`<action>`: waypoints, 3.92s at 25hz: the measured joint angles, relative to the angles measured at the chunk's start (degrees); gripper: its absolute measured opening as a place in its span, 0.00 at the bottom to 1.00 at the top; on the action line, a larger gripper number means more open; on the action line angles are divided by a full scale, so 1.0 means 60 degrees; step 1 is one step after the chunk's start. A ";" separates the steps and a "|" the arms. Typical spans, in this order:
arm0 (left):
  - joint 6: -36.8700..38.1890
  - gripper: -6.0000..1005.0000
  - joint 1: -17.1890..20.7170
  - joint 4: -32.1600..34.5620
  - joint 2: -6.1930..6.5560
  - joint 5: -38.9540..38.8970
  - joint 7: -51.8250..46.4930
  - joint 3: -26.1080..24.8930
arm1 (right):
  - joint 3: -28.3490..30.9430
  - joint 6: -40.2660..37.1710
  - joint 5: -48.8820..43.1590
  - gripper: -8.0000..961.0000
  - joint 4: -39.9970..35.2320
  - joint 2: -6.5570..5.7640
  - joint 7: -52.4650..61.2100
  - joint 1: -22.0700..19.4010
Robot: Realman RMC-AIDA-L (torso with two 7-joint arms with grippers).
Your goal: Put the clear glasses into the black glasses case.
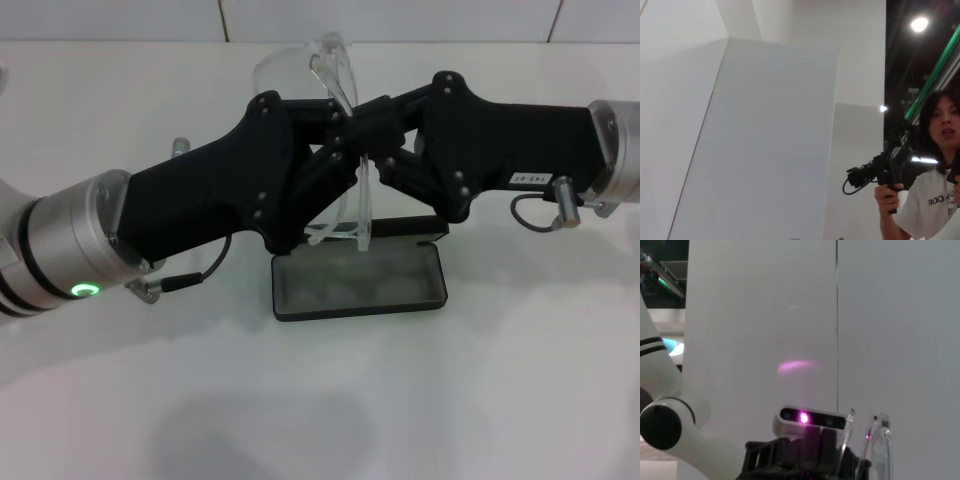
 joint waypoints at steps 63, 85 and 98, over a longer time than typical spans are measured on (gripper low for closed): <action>-0.0005 0.05 0.0210 -0.0309 0.0310 0.0019 -0.0160 -0.0380 | 0.0500 0.0240 -0.0039 0.06 0.0029 -0.0015 -0.0288 -0.0460; -0.1153 0.14 0.2876 0.1945 0.2278 0.3131 -0.2144 -0.4534 | -0.2310 0.0666 -0.8636 0.06 -1.0034 0.0022 0.9177 -0.1266; -0.1165 0.14 0.2806 0.2056 0.1696 0.4224 -0.2075 -0.5337 | -0.6248 0.1131 -1.1249 0.06 -0.9523 0.0116 1.2994 0.2187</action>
